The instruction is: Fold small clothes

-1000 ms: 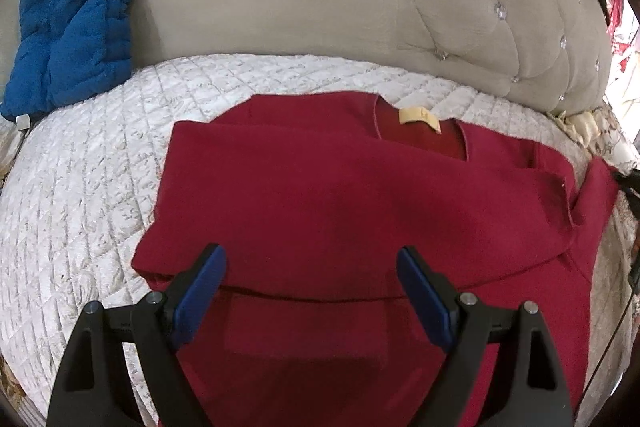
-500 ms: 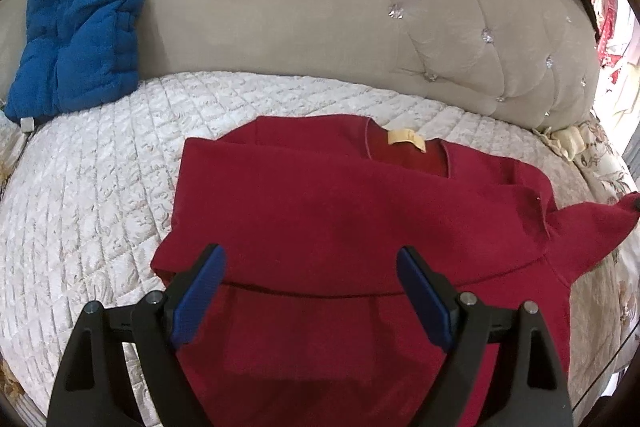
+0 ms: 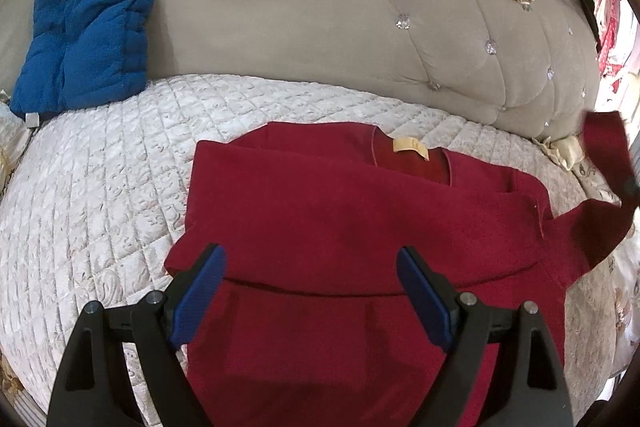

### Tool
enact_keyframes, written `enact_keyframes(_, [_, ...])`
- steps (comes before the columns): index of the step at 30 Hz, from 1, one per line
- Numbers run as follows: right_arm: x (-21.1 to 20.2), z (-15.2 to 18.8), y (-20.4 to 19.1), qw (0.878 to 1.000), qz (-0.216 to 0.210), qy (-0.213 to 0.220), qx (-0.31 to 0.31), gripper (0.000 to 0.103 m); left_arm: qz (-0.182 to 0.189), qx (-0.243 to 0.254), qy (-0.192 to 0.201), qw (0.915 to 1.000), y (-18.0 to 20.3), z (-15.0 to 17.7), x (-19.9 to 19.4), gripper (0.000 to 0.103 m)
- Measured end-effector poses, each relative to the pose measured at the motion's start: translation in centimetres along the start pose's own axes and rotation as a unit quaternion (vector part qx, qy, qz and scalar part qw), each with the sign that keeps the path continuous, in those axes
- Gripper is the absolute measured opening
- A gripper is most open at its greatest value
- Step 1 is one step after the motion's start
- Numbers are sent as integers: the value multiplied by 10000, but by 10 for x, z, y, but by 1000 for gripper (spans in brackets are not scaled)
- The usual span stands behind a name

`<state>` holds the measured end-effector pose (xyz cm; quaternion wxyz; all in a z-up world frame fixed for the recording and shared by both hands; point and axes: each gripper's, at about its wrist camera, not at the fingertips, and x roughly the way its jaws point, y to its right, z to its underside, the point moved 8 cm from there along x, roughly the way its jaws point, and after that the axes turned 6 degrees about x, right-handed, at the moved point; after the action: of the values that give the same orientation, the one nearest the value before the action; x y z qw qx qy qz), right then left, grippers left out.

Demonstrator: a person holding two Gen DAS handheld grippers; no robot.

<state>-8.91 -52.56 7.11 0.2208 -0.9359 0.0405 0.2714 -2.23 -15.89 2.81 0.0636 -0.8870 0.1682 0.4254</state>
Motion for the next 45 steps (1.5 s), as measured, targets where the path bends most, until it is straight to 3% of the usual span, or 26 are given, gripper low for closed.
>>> enact_keyframes(5, [58, 58, -88, 9930, -717, -706, -618, 0, 189, -224, -8, 9996, -8, 1, 1, 90])
enact_keyframes(7, [86, 88, -108, 9864, -888, -1177, -726, 0, 332, -267, -67, 9991, -7, 3, 3, 90])
enact_keyframes(9, [110, 118, -113, 9752, -920, -1882, -711, 15, 487, -325, -144, 9982, -4, 4, 5, 90])
enact_keyframes(11, [117, 138, -108, 9671, -919, -2272, -683, 15, 621, -335, -141, 9974, 0, 4, 5, 90])
enact_keyframes(16, [74, 121, -81, 9780, -678, -1788, -837, 16, 868, -71, -61, 9962, 27, -3, 9, 90])
enact_keyframes(20, [37, 103, -45, 9873, -505, -1426, -483, 19, 1191, 107, -460, 9918, 63, 2, 35, 89])
enact_keyframes(22, [25, 96, -20, 9900, -328, -1345, -274, 19, 1266, 281, -686, 9892, 78, 4, 48, 65])
enact_keyframes(23, [23, 92, -17, 9907, -274, -1319, -205, 19, 1258, 390, -789, 9881, 85, 5, 53, 33])
enact_keyframes(25, [16, 90, -2, 9920, -204, -1247, -60, 20, 1050, 546, -779, 9899, 93, 3, 58, 24])
enact_keyframes(26, [10, 89, 6, 9925, -172, -1211, 19, 20, 1157, 556, -747, 9889, 97, -1, 55, 15])
enact_keyframes(29, [-1, 82, 25, 9942, -99, -1051, 187, 20, 1493, 500, -455, 9865, 97, -22, 29, 14])
enact_keyframes(32, [-1, 73, 33, 9950, -85, -936, 332, 20, 1546, 388, 36, 9872, 73, -56, -8, 14])
enact_keyframes(35, [2, 64, 35, 9956, -36, -857, 366, 22, 1108, 209, 350, 9930, 25, -76, -26, 14])
enact_keyframes(37, [6, 59, 34, 9962, -29, -780, 390, 30, 808, 88, 236, 9964, -4, -75, -19, 14])
enact_keyframes(40, [26, 52, 33, 9954, 30, -853, 444, 32, 772, -300, -140, 9965, -37, -57, 4, 14])
enact_keyframes(45, [65, 43, 22, 9944, 97, -1000, 334, 32, 683, -396, -427, 9960, -47, -32, 27, 14])
